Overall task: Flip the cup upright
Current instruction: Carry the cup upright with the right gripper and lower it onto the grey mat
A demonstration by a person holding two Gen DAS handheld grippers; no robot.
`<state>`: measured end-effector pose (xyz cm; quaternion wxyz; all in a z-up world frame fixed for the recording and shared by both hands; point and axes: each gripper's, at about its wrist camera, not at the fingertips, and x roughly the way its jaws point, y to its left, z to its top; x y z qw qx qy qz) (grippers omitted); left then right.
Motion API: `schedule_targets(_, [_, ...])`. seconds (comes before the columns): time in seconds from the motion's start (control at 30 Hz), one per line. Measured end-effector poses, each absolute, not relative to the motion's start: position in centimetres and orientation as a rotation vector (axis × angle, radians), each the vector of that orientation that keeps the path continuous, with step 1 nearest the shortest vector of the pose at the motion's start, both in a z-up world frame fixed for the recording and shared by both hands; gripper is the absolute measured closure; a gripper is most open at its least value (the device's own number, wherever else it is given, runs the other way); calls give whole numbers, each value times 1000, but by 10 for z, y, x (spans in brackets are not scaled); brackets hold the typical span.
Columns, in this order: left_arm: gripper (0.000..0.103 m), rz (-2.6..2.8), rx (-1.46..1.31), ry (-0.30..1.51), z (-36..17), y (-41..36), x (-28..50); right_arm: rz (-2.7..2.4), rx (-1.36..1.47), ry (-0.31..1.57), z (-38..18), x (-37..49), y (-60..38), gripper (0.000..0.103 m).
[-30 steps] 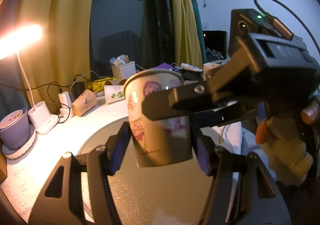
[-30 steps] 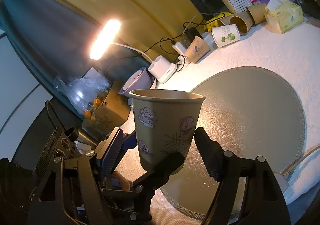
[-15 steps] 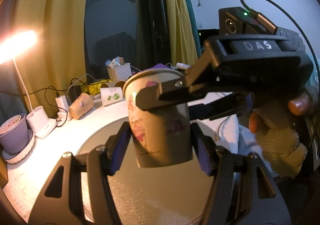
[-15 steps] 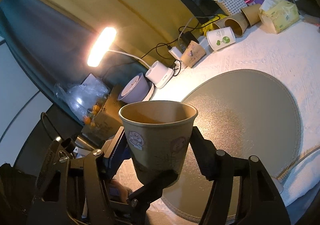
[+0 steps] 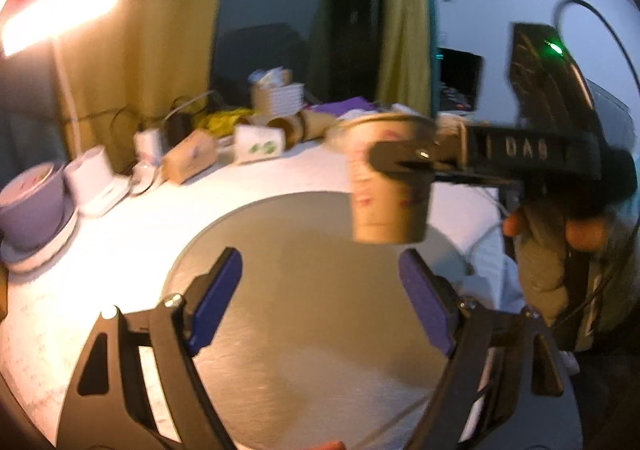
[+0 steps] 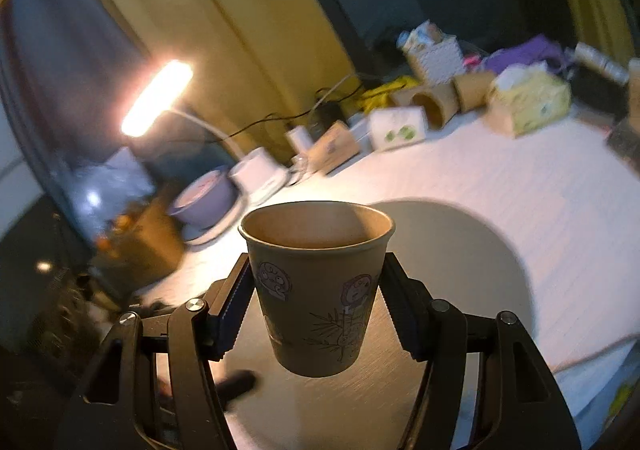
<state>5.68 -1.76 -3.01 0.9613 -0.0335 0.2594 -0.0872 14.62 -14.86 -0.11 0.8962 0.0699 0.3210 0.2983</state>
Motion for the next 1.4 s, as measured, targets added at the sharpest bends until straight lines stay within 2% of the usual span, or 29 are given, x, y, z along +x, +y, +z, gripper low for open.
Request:
schedule_targets(0.37, [21,38,-207,632,-48,39,79,433,-96,578,-31,169,-112,37])
schedule_targets(1.03, [21,62,-213,672,-63,36,81,391,-188,602,-43,157,-103,34])
schedule_targets(1.17, [21,54,-211,674,-64,34,82,388,-200,604,-44,154,-104,26])
schedule_targets(1.4, [21,43,-193,661,-61,29,79,393,-200,617,-46,145,-109,22])
